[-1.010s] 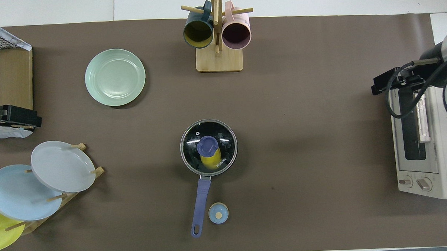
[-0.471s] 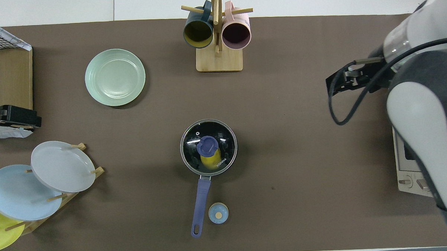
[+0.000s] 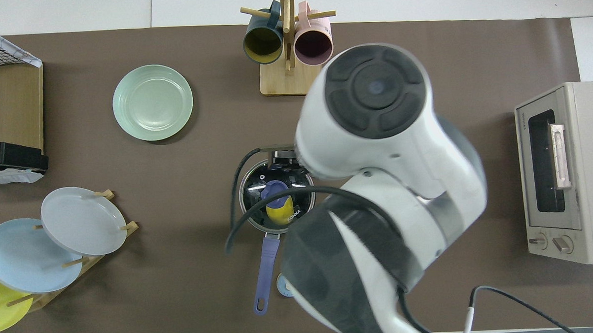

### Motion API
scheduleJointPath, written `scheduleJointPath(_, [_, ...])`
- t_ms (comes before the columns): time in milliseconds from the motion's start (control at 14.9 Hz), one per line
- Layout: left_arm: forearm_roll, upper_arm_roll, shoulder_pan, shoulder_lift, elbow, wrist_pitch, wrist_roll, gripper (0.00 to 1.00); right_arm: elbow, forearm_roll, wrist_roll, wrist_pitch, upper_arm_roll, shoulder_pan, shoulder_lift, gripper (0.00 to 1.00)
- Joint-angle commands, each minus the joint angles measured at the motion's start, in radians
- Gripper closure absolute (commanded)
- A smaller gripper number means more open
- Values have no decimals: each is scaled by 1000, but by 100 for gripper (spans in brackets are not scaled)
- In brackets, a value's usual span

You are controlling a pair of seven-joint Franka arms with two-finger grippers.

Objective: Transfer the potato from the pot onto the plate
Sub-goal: 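Reach the right gripper over the glass lid of the black saucepan, then lower the right gripper and grasp the glass lid's knob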

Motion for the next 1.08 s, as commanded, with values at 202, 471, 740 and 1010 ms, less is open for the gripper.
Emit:
scheduleJointPath(202, [15, -12, 4, -33, -10, -6, 0, 0, -187, -43, -10, 196, 26, -44, -21, 0])
scheduleJointPath(471, [15, -12, 3, -33, -10, -8, 0, 0, -192, -43, -82, 226, 26, -86, -15, 0])
scheduleJointPath(740, [15, -12, 3, -34, -12, -11, -3, 0, -198, -36, -87, 240, 26, -101, -14, 0])
scheduleJointPath(1010, [15, -12, 3, -37, -21, -15, -7, 0, -215, -29, -56, 277, 26, -95, -14, 0])
